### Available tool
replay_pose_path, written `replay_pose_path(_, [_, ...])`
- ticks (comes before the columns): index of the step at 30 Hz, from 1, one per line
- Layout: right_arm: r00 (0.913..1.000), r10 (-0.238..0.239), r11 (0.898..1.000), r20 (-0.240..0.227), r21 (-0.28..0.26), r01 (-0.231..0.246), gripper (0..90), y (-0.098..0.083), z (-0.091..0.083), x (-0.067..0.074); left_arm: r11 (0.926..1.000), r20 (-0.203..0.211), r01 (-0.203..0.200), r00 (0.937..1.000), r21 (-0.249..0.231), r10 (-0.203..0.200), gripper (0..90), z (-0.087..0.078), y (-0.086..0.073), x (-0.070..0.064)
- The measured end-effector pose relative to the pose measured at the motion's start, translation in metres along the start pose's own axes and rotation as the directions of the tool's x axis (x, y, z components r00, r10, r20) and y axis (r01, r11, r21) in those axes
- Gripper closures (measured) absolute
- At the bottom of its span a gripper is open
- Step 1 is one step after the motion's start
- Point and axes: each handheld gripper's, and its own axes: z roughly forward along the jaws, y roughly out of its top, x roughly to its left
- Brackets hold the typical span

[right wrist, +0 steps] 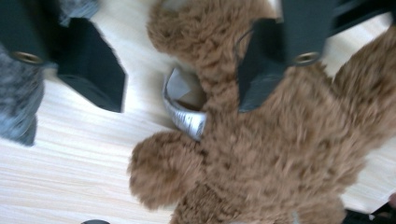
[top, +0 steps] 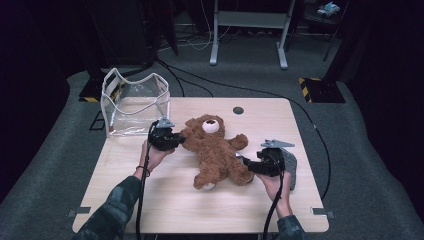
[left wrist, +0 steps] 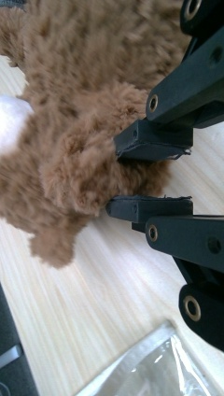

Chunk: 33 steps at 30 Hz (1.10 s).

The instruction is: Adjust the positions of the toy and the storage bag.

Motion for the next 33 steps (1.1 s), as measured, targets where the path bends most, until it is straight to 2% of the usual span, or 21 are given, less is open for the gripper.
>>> replay_pose_path(3, [0.9999,0.014,1.000,-0.001,0.007,-0.014,22.5,0.015,0.007,-0.011,0.9996,0.021,0.025,0.9995,-0.011,-0.024,74.3,0.001,-0.003,0.001])
replay_pose_path(5, [0.9994,0.035,0.999,0.003,0.019,-0.035,20.2,0.025,0.016,-0.017,0.9998,0.019,0.013,0.9997,-0.012,-0.013,77.9,0.001,-0.001,0.000])
replay_pose_path(10, [0.9987,0.050,0.997,0.011,0.059,-0.051,17.7,0.045,0.041,-0.027,0.9999,0.010,-0.001,0.9999,-0.013,0.001,82.0,0.000,0.000,-0.002])
replay_pose_path(14, [0.9974,0.071,0.994,0.003,0.086,-0.071,16.8,0.052,0.061,-0.034,0.9999,0.002,-0.006,1.0000,-0.009,0.006,83.3,0.000,0.000,-0.002])
replay_pose_path(15, [0.9961,0.087,0.992,-0.014,0.090,-0.085,16.4,0.053,0.065,-0.035,0.9999,0.001,-0.008,1.0000,-0.013,0.008,83.6,0.000,0.000,-0.002])
replay_pose_path(17, [0.9957,0.092,0.990,-0.009,0.104,-0.091,17.6,0.054,0.072,-0.037,0.9999,0.000,-0.010,1.0000,-0.014,0.010,84.2,0.000,0.000,-0.002])
replay_pose_path(19, [0.9959,0.089,0.991,-0.021,0.105,-0.086,23.3,0.055,0.076,-0.038,0.9998,0.000,-0.012,0.9999,-0.019,0.012,84.6,0.000,0.000,-0.002])
replay_pose_path(22, [0.9950,0.091,0.989,-0.041,0.119,-0.086,37.7,0.056,0.081,-0.038,0.9997,0.002,-0.016,0.9999,-0.021,0.016,84.9,-0.001,0.000,-0.003])
replay_pose_path(24, [0.9932,0.098,0.988,-0.063,0.128,-0.089,49.3,0.056,0.082,-0.038,0.9995,0.002,-0.022,0.9998,-0.023,0.022,85.0,-0.002,0.001,-0.003])
replay_pose_path(25, [0.9933,0.103,0.987,-0.053,0.130,-0.096,58.0,0.055,0.082,-0.037,0.9995,0.003,-0.022,0.9998,-0.024,0.022,85.1,-0.002,0.001,-0.003])
replay_pose_path(28, [0.9948,0.081,0.991,-0.062,0.114,-0.074,72.8,0.052,0.083,-0.037,0.9994,0.005,-0.012,0.9999,-0.034,0.012,85.3,-0.002,0.000,-0.003])
replay_pose_path(31, [0.9951,0.073,0.994,-0.067,0.092,-0.066,81.3,0.051,0.079,-0.033,0.9987,0.006,-0.015,0.9999,-0.048,0.015,85.7,-0.004,-0.003,-0.004])
replay_pose_path(33, [0.9963,0.054,0.996,-0.067,0.070,-0.049,82.5,0.053,0.074,-0.030,0.9984,0.011,-0.011,0.9999,-0.055,0.012,85.9,-0.005,-0.004,-0.003])
